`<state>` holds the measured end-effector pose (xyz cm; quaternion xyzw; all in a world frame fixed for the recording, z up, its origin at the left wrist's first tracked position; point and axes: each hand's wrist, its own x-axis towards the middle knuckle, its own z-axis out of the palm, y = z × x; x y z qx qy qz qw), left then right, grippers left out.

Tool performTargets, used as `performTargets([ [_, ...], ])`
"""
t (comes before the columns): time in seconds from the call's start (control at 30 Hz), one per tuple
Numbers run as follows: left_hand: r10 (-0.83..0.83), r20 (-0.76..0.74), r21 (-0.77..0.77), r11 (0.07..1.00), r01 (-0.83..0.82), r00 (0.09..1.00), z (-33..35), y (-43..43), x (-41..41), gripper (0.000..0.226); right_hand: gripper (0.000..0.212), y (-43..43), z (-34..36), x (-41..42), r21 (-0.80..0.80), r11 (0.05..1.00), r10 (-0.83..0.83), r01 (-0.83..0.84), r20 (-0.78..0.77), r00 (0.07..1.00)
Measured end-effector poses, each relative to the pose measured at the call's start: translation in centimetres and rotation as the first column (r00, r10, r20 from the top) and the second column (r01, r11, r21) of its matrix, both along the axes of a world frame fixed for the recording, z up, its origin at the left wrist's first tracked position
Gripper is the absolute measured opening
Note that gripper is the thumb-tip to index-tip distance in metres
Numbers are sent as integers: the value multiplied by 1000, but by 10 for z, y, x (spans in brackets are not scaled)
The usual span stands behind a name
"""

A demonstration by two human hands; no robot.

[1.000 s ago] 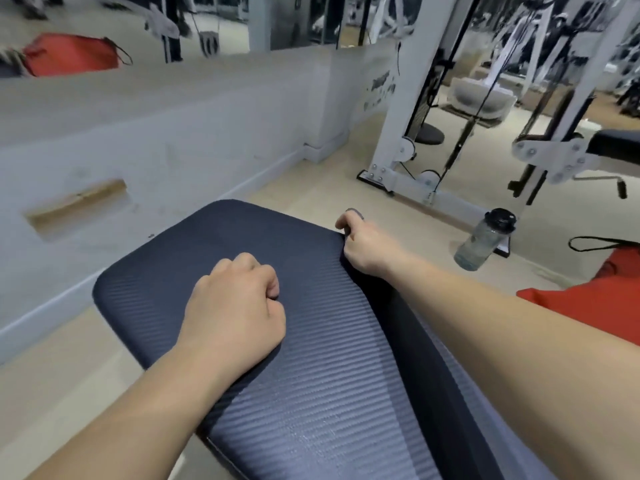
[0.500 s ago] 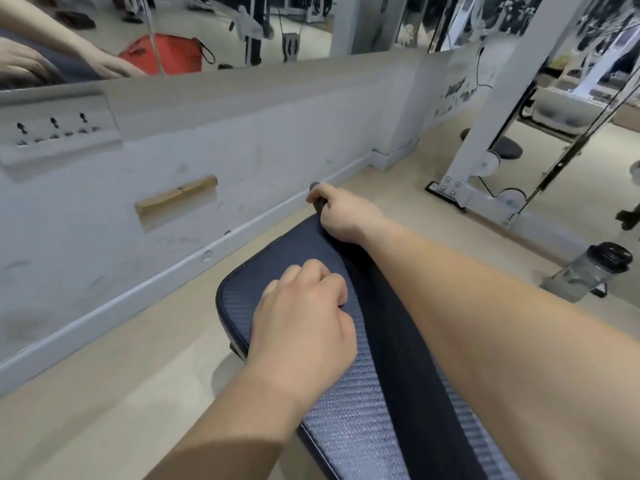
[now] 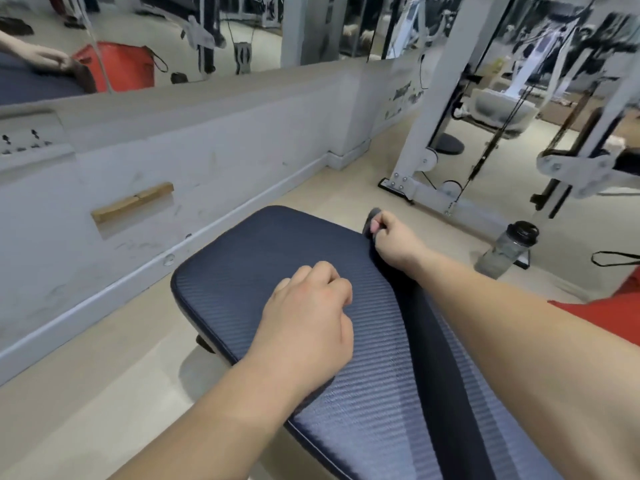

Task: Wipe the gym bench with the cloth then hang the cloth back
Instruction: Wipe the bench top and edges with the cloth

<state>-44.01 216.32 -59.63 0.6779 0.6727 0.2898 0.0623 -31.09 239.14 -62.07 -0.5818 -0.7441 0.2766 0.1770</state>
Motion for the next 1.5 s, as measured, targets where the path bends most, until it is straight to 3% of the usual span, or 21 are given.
performTargets([
  [0.07, -77, -26, 17, 997, 78, 997, 10, -7, 25, 18, 28, -11, 11, 39, -40, 984, -178, 174, -224, 958],
  [0.13, -134, -36, 22, 991, 135, 990, 17, -12, 47, 18, 31, -21, 31, 72, -129, 935, -353, 331, -439, 826],
  [0.2, -184, -37, 15, 983, 185, 982, 23, -15, 71, 19, 29, -36, 57, 99, -211, 908, -419, 363, -519, 745],
  [0.27, -227, -42, -16, 974, 227, 973, 30, -19, 96, 22, 32, -61, 78, 118, -237, 920, -391, 311, -533, 751],
  [0.33, -263, -41, -50, 964, 261, 964, 38, -25, 123, 25, 36, -94, 86, 138, -158, 958, -286, 239, -472, 834],
  [0.4, -286, -6, -78, 955, 284, 958, 43, -33, 149, 27, 25, -129, 88, 166, -130, 969, -244, 208, -413, 877],
  [0.57, -283, 158, -199, 929, 311, 946, 43, -61, 217, 27, 21, -179, 101, 289, -99, 916, -394, 388, -387, 833],
  [0.7, -379, 199, -249, 873, 420, 904, 49, -66, 295, 31, 21, -222, 97, 394, 124, 885, -435, 448, -121, 892],
  [0.77, -429, 186, -244, 851, 465, 884, 53, -64, 336, 33, 21, -255, 74, 429, 334, 892, -377, 305, 177, 909],
  [0.83, -466, 195, -262, 823, 504, 863, 53, -67, 373, 33, 23, -291, 42, 449, 375, 924, -244, 72, 434, 867],
  [0.9, -502, 192, -299, 788, 538, 843, 49, -71, 402, 30, 28, -315, 13, 465, 352, 934, -149, -54, 525, 838],
  [1.0, -529, 147, -360, 758, 544, 836, 40, -77, 427, 29, 23, -321, 6, 490, 369, 924, -125, -102, 544, 830],
  [1.07, -538, 120, -384, 749, 539, 834, 35, -80, 436, 32, 21, -318, 10, 520, 377, 925, -196, -47, 579, 792],
  [1.13, -548, 120, -403, 735, 545, 828, 31, -83, 443, 33, 19, -322, 11, 561, 360, 921, -353, 151, 600, 718],
  [1.23, -564, 125, -405, 722, 561, 816, 31, -85, 449, 33, 20, -339, 13, 617, 307, 792, -594, 528, 585, 551],
  [1.3, -571, 138, -380, 724, 576, 809, 31, -85, 448, 32, 21, -343, 16, 625, 262, 705, -663, 659, 574, 481],
  [1.37, -572, 152, -353, 730, 585, 806, 29, -81, 441, 30, 23, -338, 15, 608, 242, 677, -681, 695, 564, 467],
  [1.5, -546, 161, -299, 767, 568, 822, 25, -67, 411, 23, 27, -317, 13, 529, 301, 774, -619, 557, 548, 563],
])
